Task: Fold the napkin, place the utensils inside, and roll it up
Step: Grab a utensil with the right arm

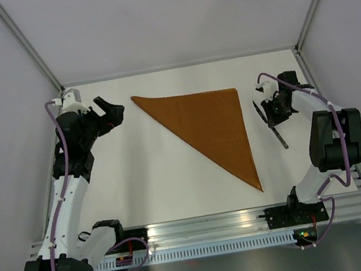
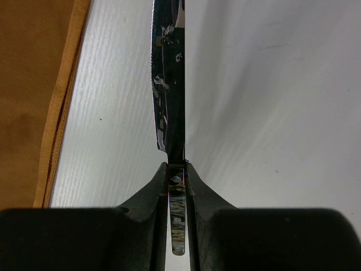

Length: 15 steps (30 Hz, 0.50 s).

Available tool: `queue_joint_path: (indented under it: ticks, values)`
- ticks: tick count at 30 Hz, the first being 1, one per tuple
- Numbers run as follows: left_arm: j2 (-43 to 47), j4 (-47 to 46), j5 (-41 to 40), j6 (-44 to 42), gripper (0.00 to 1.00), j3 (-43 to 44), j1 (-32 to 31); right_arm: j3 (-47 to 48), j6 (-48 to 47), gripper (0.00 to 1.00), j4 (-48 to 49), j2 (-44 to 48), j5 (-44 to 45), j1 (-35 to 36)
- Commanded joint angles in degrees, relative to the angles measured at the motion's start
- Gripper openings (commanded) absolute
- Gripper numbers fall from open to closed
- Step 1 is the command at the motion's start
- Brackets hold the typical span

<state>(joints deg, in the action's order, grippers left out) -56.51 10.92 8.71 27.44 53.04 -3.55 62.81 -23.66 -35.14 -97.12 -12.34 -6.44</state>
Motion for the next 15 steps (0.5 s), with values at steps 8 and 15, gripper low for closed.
queue_joint_path:
  ticks: [8, 15]
  values:
    - [-0.9, -0.9, -1.1, 0.3, 1.0, 0.1, 0.2, 9.9, 1.2, 0.0, -7.0, 1.6, -4.3, 2.6]
    - [-1.1, -0.9, -0.6, 0.9, 1.0, 0.5, 0.2, 16.6, 5.5, 0.0, -8.0, -1.8, -2.7, 12.5]
